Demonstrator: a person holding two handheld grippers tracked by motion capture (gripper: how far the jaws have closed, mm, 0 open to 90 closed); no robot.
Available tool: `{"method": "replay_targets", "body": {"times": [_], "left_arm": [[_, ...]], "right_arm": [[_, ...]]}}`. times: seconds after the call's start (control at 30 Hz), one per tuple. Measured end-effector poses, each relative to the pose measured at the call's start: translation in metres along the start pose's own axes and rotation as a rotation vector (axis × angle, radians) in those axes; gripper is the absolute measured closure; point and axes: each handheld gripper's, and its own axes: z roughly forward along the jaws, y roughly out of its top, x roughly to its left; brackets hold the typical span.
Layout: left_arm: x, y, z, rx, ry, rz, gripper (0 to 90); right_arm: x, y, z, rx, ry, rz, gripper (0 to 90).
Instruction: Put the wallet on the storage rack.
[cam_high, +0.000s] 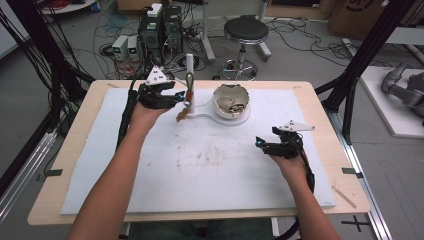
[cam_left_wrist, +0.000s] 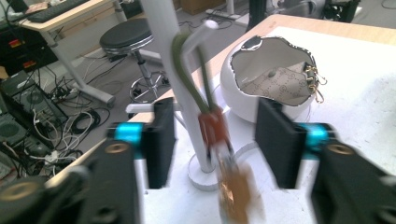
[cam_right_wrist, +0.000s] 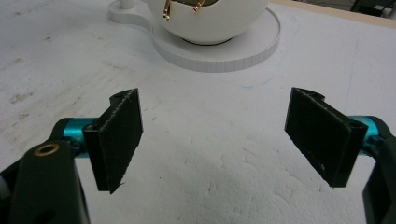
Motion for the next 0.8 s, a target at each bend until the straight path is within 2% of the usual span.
{"method": "replay_targets", "body": {"times": [0.27,0.4,0.8], "left_arm": [[0.001,-0.019,-0.013,-0.017,-0.022,-0.047,31.5],[0.001,-0.029,-0.02,-0.021,-0.047,-0.072,28.4],[-0.004,-0.051,-0.045,-0.083,-0.122,-0.099,23.7]], "right_arm": [[0.0,0.0,-0.001,-0.007,0.0,-0.005,19.6],[0.001,0.0,-0.001,-0.013,-0.002,-0.006,19.6],[0.001,0.001,-0.003,-0.016,-0.008,-0.003,19.7]]}}
